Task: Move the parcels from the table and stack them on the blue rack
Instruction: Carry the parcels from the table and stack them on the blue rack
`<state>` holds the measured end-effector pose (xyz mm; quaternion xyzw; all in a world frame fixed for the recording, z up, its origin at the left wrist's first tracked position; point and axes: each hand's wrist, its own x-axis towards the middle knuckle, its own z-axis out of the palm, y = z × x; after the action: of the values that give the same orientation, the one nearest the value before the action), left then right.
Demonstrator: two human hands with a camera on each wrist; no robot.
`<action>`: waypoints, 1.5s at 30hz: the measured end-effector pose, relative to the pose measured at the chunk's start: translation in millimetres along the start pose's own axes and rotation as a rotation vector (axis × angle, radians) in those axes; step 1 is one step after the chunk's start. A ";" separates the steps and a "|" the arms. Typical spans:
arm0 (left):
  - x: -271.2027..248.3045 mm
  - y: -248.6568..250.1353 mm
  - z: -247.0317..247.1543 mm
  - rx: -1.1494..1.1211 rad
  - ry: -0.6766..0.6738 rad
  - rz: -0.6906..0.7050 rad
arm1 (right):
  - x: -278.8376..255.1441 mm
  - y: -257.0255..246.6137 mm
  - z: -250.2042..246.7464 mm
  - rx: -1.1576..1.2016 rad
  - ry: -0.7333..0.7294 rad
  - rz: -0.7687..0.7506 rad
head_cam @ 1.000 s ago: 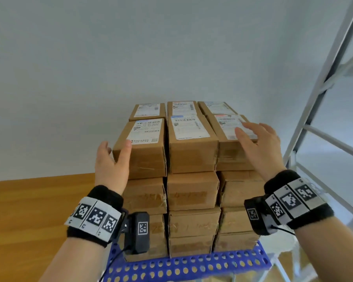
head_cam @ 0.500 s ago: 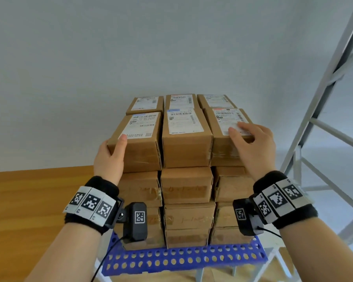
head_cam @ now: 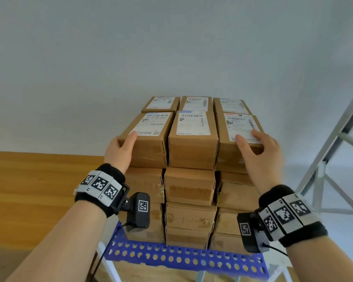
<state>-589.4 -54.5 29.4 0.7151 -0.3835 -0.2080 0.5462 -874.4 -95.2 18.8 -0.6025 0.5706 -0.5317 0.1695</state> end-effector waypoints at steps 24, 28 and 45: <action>12.5 -3.2 -12.1 0.087 -0.173 -0.002 | -1.3 -12.4 -22.2 -0.107 -0.163 0.056; 9.6 1.4 -13.0 0.074 -0.189 -0.031 | 2.3 -10.4 -24.8 -0.136 -0.185 0.043; -28.7 -58.0 -34.3 0.146 -0.224 -0.080 | -48.3 47.5 -43.2 -0.008 -0.298 0.248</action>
<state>-564.0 -4.6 -17.8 0.7399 -0.4275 -0.2794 0.4380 -924.1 -49.7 -25.0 -0.6003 0.6112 -0.4093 0.3140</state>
